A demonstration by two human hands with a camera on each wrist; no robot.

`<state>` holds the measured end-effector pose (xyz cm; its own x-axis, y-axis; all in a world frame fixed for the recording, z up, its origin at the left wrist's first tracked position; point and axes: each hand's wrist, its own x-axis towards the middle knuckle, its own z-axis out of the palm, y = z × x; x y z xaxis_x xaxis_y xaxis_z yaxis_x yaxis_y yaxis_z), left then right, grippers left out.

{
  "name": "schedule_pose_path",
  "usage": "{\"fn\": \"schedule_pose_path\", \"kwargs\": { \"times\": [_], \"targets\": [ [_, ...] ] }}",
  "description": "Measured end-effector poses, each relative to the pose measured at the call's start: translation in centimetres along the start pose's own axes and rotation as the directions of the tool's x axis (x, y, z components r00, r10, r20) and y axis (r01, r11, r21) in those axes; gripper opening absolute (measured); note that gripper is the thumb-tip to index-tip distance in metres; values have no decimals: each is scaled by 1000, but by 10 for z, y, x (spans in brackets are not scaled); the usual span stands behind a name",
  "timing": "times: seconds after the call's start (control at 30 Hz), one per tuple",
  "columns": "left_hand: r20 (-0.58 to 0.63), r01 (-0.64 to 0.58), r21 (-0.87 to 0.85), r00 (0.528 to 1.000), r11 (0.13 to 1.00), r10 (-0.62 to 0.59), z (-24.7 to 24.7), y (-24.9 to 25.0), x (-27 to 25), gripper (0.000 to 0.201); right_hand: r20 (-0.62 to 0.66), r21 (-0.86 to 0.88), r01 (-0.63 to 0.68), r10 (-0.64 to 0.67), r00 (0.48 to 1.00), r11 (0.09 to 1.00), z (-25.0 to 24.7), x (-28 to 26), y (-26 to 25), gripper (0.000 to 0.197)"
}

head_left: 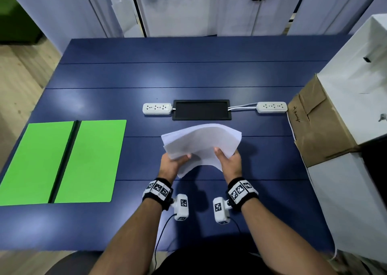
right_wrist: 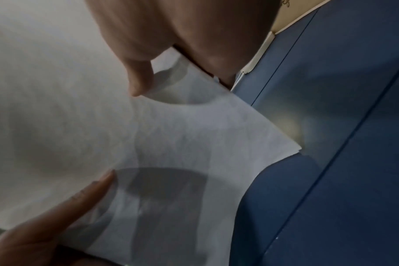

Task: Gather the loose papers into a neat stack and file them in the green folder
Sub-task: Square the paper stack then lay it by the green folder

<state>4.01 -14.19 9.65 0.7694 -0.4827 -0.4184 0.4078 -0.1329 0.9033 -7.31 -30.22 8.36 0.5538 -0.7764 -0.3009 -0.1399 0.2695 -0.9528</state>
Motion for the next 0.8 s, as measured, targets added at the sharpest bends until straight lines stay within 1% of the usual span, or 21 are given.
{"fn": "schedule_pose_path", "kwargs": {
  "times": [0.1, 0.23, 0.3, 0.37, 0.4, 0.47, 0.5, 0.53, 0.6, 0.7, 0.8],
  "targets": [
    [0, -72, -10, 997, 997, 72, 2, 11, -4, 33, 51, -15, -8, 9, 999, 1000, -9, 3, -5, 34],
    [21, -238, -27, 971, 971, 239, -1, 36, -7, 46, 115, -8, 41, -40, 993, 999, -18, 8, -17, 45],
    [-38, -316, -24, 948, 949, 315, 4, 44, -10, 49, 136, 3, 47, -47, 990, 999, -18, 8, -20, 47],
    [-111, -373, -32, 924, 927, 367, 13, 49, -13, 40, 155, 11, 63, -64, 986, 998, -17, 5, -22, 52],
    [-137, -379, -65, 920, 923, 368, 16, 50, -12, 39, 160, 25, 71, -74, 984, 997, -16, 3, -25, 57],
    [-172, -352, -112, 928, 929, 331, 21, 52, -12, 50, 142, 63, 93, -101, 985, 994, -14, -2, -31, 66],
    [-192, -341, -113, 929, 933, 316, 22, 52, -11, 50, 115, 85, 109, -118, 986, 990, -13, -4, -34, 68],
    [-208, -338, -110, 928, 935, 311, 25, 54, -12, 45, 83, 106, 131, -140, 987, 986, -12, -5, -37, 68],
    [-218, -347, -104, 922, 932, 319, 28, 54, -13, 39, 31, 149, 174, -180, 983, 973, -9, -8, -42, 64],
    [-211, -351, -128, 923, 927, 321, 28, 52, -13, 45, -20, 185, 211, -211, 977, 960, -4, -9, -48, 56],
    [-229, -341, -127, 924, 932, 306, 27, 49, -14, 34, -63, 156, 217, -210, 976, 964, -1, -7, -53, 38]
  ]
}}
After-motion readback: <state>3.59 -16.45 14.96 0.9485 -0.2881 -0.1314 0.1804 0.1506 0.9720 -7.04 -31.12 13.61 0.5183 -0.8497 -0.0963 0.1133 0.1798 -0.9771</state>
